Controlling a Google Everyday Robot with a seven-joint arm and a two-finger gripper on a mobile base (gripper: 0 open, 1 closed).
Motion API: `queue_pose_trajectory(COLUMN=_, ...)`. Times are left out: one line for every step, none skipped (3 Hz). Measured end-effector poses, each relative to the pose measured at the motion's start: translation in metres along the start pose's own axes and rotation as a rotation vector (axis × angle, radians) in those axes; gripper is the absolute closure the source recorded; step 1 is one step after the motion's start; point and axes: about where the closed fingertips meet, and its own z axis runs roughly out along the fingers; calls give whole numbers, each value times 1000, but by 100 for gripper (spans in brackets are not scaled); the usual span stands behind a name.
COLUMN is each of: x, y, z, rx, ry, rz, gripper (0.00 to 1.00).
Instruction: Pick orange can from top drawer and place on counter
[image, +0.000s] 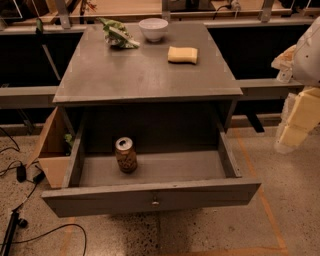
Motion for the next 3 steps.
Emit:
queue_pose_trajectory(x=0, y=0, z=0, rx=0, ry=0, rz=0, gripper=0)
queue_pose_trajectory(x=-10, y=3, z=19, rx=-23, ry=-92, rz=51, gripper=0)
queue_pose_trajectory(x=-26, y=18, z=80, rx=-100, ry=-282, rz=136, gripper=0)
